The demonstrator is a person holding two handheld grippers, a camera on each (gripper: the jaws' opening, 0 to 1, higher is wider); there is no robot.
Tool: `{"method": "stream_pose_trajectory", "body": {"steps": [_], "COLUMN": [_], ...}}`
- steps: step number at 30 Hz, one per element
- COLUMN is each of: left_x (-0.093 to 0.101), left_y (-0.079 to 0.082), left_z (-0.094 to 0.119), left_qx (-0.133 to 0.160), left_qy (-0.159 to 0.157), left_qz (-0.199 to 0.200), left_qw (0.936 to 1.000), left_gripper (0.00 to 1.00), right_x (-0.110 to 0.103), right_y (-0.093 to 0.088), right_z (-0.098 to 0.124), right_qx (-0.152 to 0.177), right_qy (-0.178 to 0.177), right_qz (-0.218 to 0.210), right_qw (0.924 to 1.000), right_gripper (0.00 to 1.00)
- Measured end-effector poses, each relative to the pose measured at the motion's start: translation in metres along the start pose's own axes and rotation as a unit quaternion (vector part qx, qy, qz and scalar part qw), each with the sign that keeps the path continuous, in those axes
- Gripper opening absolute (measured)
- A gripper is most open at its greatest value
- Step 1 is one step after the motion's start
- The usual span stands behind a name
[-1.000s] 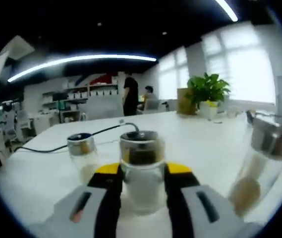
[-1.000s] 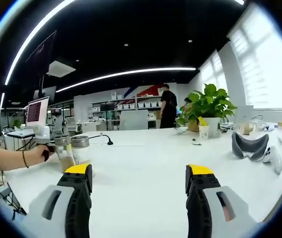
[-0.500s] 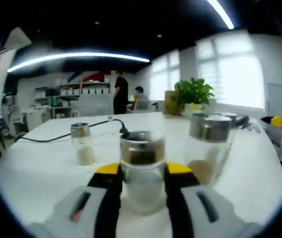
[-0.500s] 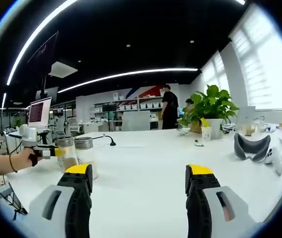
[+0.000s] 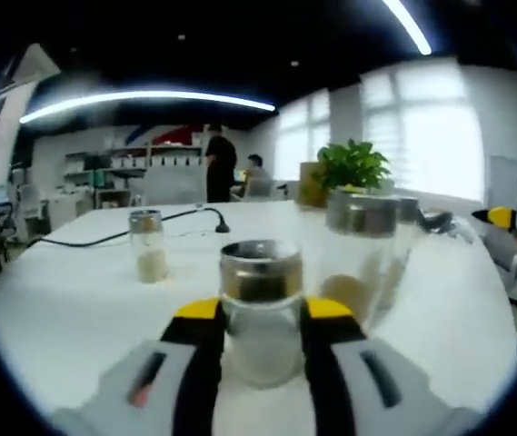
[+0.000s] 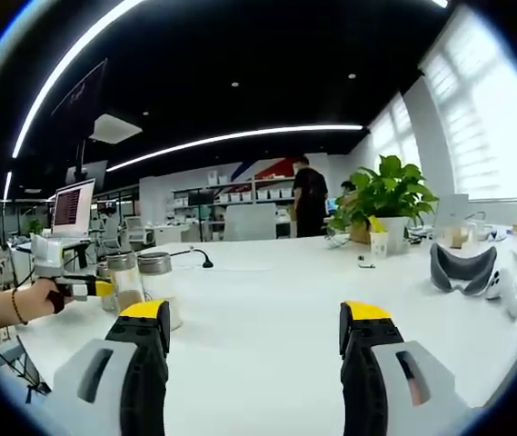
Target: Rotate the seasoning bottle until the label or dispensing opening points toward the visible target arrow and the bottle remains upright within the marked orientation range
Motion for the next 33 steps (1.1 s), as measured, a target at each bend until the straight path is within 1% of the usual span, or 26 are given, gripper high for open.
{"method": "stream_pose_trajectory", "body": {"steps": [1, 10, 14, 17, 20, 26, 27, 28, 29, 30, 31, 32, 33], "left_x": [0.0012, 0.0071, 0.0059, 0.0068, 0.0056, 0.0046, 0.0044, 0.0052, 0.0065, 0.0075, 0.0068, 0.0054, 0.0042], "left_y": [0.0004, -0.0019, -0.0015, -0.0024, -0.0038, -0.0058, -0.0057, -0.0040, -0.0011, -0.0003, -0.0006, -0.0001, 0.0017], "left_z": [0.0010, 0.0044, 0.0043, 0.0031, 0.0029, 0.0020, 0.0024, 0.0023, 0.0015, 0.0027, 0.0031, 0.0039, 0.0056], "left_qx": [0.004, -0.001, -0.004, -0.008, -0.005, -0.005, -0.005, 0.008, 0.026, 0.027, 0.020, 0.011, 0.012], "left_qy": [0.001, 0.014, 0.012, 0.014, 0.010, 0.009, 0.004, -0.009, -0.015, -0.027, -0.025, -0.025, -0.029], "left_qz": [0.010, -0.020, -0.014, -0.021, 0.000, 0.009, 0.009, 0.010, 0.019, 0.019, 0.014, 0.001, -0.008], "left_qw": [0.9999, 0.9997, 0.9998, 0.9997, 0.9999, 0.9999, 0.9999, 0.9999, 0.9994, 0.9991, 0.9994, 0.9996, 0.9995], "left_gripper": [0.34, 0.34, 0.34, 0.35, 0.35, 0.35, 0.35, 0.36, 0.41, 0.48, 0.56, 0.61, 0.61], "right_x": [-0.0005, 0.0003, -0.0012, -0.0031, -0.0040, -0.0023, -0.0024, -0.0026, -0.0030, -0.0030, -0.0027, -0.0024, -0.0024], "right_y": [0.0003, 0.0002, -0.0012, -0.0012, -0.0012, -0.0046, -0.0047, -0.0045, -0.0044, -0.0044, -0.0044, -0.0045, -0.0049], "right_z": [0.0001, 0.0002, -0.0006, -0.0008, -0.0007, -0.0021, -0.0021, -0.0020, -0.0018, -0.0016, -0.0015, -0.0016, -0.0018], "right_qx": [0.000, 0.000, -0.003, -0.004, -0.003, -0.008, -0.008, -0.008, -0.007, -0.007, -0.008, -0.007, -0.008], "right_qy": [0.001, 0.001, 0.003, 0.006, 0.009, 0.004, 0.004, 0.005, 0.005, 0.005, 0.003, 0.002, 0.002], "right_qz": [0.000, -0.001, -0.002, -0.002, -0.006, -0.007, -0.007, -0.007, -0.006, -0.006, -0.007, -0.007, -0.008], "right_qw": [1.0000, 1.0000, 1.0000, 1.0000, 0.9999, 0.9999, 0.9999, 0.9999, 0.9999, 0.9999, 0.9999, 0.9999, 0.9999], "right_gripper": [0.79, 0.79, 0.78, 0.78, 0.77, 0.77, 0.77, 0.77, 0.77, 0.77, 0.77, 0.77, 0.77]}}
Point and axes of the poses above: the point that each gripper's makers call its tool centre point, and the gripper's own axes: z roughly backward along the fingers, x roughly to its right, y roughly out of its top, the point moved 3 cm from there along z, roughly backward along the fingers, and after that the axes turned 9 degrees about -y, right-handed, at the moved point
